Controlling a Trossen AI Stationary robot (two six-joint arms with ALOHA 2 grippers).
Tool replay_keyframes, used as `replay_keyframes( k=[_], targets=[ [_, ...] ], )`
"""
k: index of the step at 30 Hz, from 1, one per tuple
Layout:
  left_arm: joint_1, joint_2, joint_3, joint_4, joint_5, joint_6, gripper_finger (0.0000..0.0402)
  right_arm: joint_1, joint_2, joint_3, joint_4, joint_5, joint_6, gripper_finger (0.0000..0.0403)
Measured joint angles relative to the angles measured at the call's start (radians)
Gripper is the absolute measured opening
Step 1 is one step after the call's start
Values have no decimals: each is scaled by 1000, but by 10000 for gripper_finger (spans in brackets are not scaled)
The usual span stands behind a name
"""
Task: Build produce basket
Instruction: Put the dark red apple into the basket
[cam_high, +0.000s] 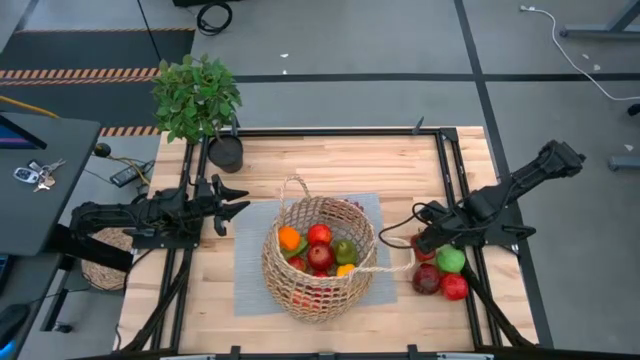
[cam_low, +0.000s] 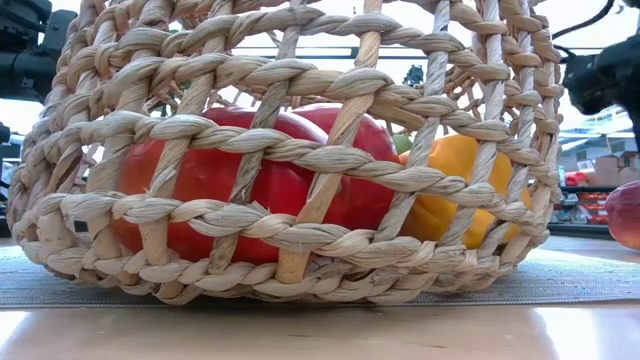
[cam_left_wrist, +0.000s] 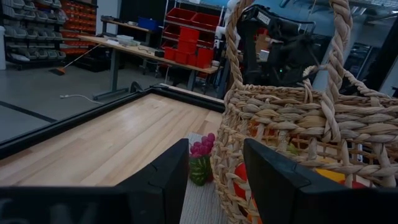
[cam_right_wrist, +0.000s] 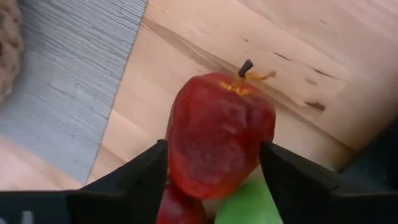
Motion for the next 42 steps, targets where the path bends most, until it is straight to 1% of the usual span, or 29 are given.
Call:
replay_keyframes(
  k=[5, 9, 13, 16, 20, 24, 29, 33, 36, 38, 40, 42],
  targets=[
    [0, 0, 0, 0, 0, 0, 160, -70, 54, -11, 62, -39, -92, 307],
    [0, 0, 0, 0, 0, 0, 160, -116, 120, -10, 71, -99, -148, 346],
    [0, 0, 0, 0, 0, 0, 160, -139, 202, -10, 83, -107, -201, 369],
    [0, 0, 0, 0, 0, 0, 160, -151, 262, -9, 99, -107, -234, 370],
    [0, 0, 0, 0, 0, 0, 160, -175, 309, -6, 123, -114, -275, 357],
    [0, 0, 0, 0, 0, 0, 160, -195, 307, -6, 126, -124, -295, 342],
    [0, 0, 0, 0, 0, 0, 160, -216, 261, -8, 121, -120, -304, 335],
    [0, 0, 0, 0, 0, 0, 160, -236, 204, 38, 64, -58, -328, 335],
    [0, 0, 0, 0, 0, 0, 160, -265, 165, 78, -11, 10, -349, 335],
    [0, 0, 0, 0, 0, 0, 160, -290, 146, 101, -73, 80, -357, 335],
    [0, 0, 0, 0, 0, 0, 160, -317, 134, 118, -128, 171, -367, 338],
    [0, 0, 0, 0, 0, 0, 160, -346, 127, 134, -141, 264, -377, 341]
  ],
)
